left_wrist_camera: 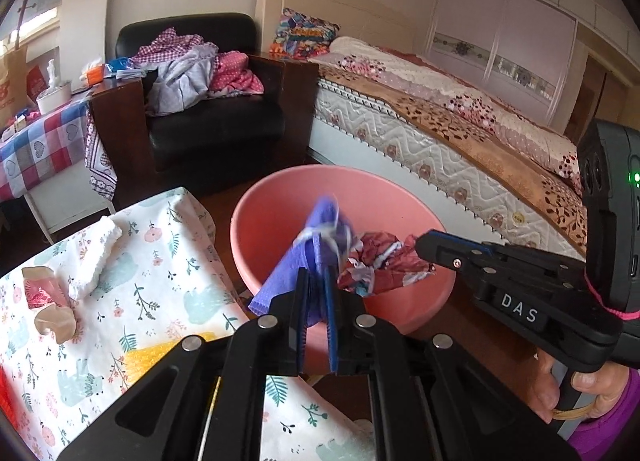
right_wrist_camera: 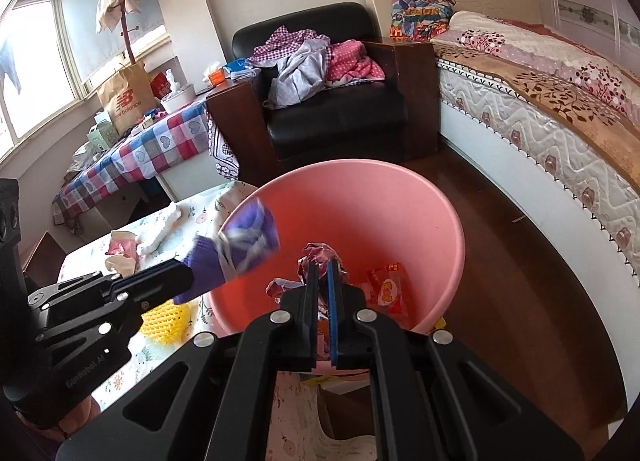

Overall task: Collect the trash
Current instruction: 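Move both grippers back over the table toward the yellow foam net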

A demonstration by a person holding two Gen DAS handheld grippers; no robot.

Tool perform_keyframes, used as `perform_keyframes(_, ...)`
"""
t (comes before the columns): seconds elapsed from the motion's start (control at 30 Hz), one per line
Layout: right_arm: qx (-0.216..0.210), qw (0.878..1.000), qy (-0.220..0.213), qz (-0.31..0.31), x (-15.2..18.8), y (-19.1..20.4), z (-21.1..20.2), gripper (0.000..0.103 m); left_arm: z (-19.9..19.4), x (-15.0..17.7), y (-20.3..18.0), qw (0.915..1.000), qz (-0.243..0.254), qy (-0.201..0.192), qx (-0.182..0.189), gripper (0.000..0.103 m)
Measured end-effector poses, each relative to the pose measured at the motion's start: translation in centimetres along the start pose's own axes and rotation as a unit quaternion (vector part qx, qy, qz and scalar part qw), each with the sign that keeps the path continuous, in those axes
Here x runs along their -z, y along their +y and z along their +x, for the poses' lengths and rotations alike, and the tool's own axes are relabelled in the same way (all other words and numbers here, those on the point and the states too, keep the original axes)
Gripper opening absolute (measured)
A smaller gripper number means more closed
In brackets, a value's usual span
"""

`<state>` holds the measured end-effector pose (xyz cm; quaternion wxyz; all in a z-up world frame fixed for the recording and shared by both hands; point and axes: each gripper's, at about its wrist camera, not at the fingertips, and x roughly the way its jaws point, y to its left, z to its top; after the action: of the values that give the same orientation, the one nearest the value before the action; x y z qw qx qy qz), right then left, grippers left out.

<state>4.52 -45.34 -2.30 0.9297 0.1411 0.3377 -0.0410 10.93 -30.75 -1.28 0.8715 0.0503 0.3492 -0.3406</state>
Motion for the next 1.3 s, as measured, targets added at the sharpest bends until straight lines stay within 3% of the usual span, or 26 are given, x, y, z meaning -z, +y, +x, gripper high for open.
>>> perform_keyframes(0.17, 0.006, 1.0, -0.007, -0.005, -0.2, 0.2, -0.1, 0.004, -0.4, -0.1, 0.6, 0.9999, -0.01, -0.008, 0.003, 0.01)
perform_keyframes(0.23, 0.009, 1.0, -0.009, -0.01, -0.3, 0.4, -0.2, 0.005, -0.7, -0.3, 0.8, 0.9998, -0.017, -0.01, 0.004, 0.018)
perform_keyframes(0.27, 0.01, 1.0, -0.01, -0.012, -0.3, 0.5, -0.3, 0.005, -1.0, -0.3, 1.0, 0.9997, -0.021, -0.012, 0.002, 0.028)
perform_keyframes(0.3, 0.01, 1.0, -0.011, -0.013, -0.3, 0.6, -0.3, 0.005, -1.3, -0.3, 1.0, 0.9996, -0.023, -0.016, 0.001, 0.03)
perform_keyframes(0.53, -0.004, 1.0, -0.002, -0.019, -0.2, 1.9, -0.5, 0.006, -3.5, -0.1, 1.8, 0.999, -0.027, -0.034, -0.006, 0.03)
perform_keyframes(0.6, -0.007, 1.0, 0.003, -0.021, -0.1, 2.5, -0.5, 0.03, -4.0, 0.0, 1.9, 0.9989, -0.031, -0.033, -0.008, 0.037)
perform_keyframes(0.67, -0.011, 1.0, -0.002, -0.024, 0.0, 3.1, -0.8, 0.04, -4.8, 0.4, 2.5, 0.9985, -0.038, -0.037, -0.009, 0.045)
perform_keyframes(1.07, -0.048, 0.996, 0.008, -0.069, 0.3, 8.2, -1.1, 0.041, -8.8, 3.4, 7.7, 0.9938, -0.088, -0.046, -0.051, 0.045)
perform_keyframes(1.3, -0.076, 0.991, 0.044, -0.101, 1.8, 11.4, 0.1, 0.041, -11.1, 6.3, 12.4, 0.9844, -0.143, -0.044, -0.093, 0.045)
